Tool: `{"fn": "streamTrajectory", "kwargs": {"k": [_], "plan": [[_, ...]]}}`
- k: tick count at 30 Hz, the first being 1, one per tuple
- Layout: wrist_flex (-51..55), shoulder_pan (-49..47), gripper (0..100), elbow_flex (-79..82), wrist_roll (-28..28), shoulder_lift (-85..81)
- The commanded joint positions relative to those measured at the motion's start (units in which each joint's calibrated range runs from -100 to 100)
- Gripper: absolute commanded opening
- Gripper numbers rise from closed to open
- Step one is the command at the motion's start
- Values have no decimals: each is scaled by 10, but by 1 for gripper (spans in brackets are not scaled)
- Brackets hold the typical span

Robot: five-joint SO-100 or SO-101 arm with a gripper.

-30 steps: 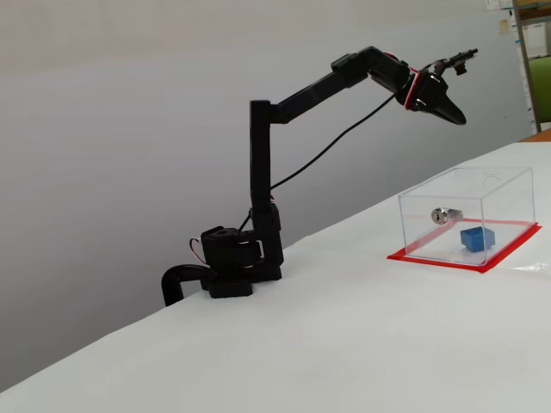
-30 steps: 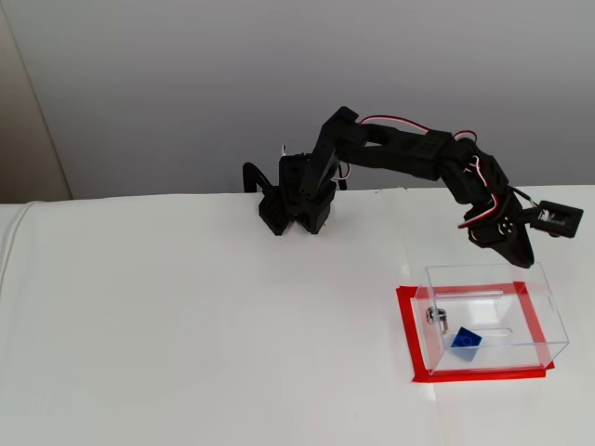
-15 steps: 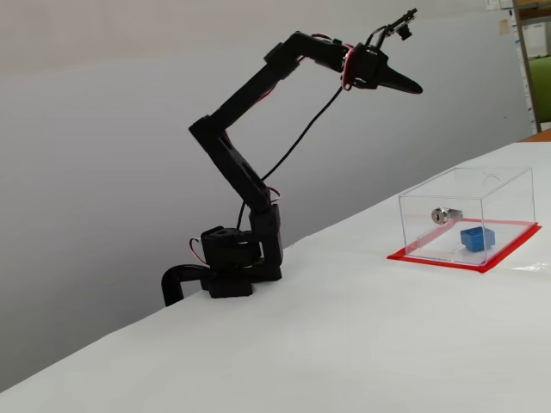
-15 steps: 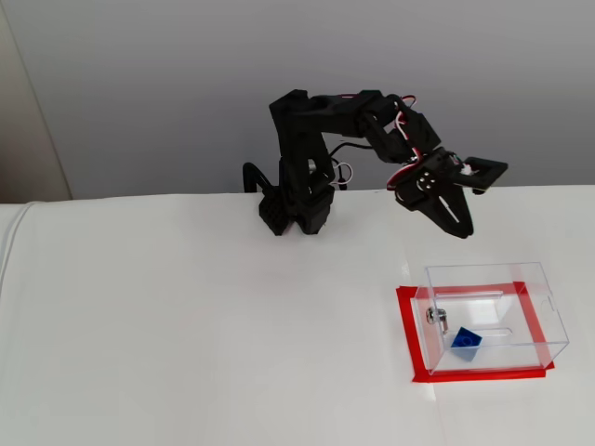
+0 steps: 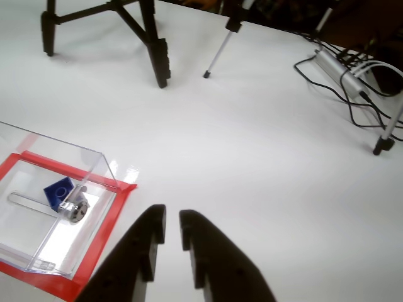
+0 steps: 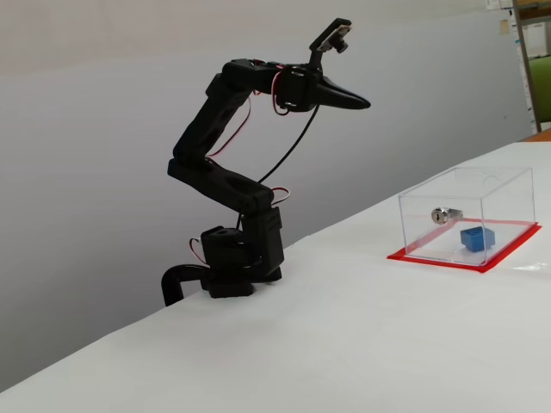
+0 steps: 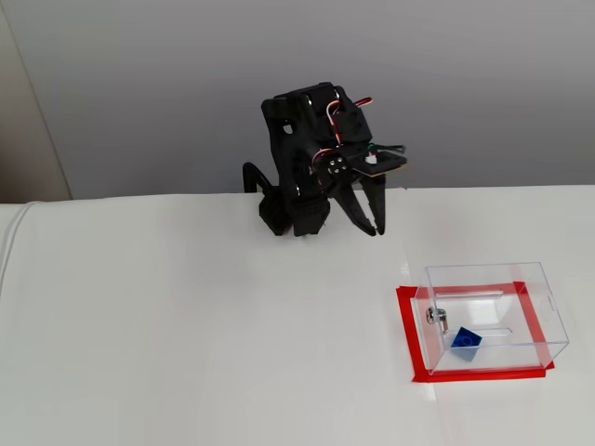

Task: Pick the blue lego brick and place it into the transparent box

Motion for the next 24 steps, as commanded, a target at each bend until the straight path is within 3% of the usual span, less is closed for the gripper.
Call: {"fn": "streamTrajectory", "kwargs": {"k": [1,19,24], "plan": [[-6,50,3,58,1,-56],[-8,171,3,492,0,-393],[-77,190,3,574,0,-394]]}}
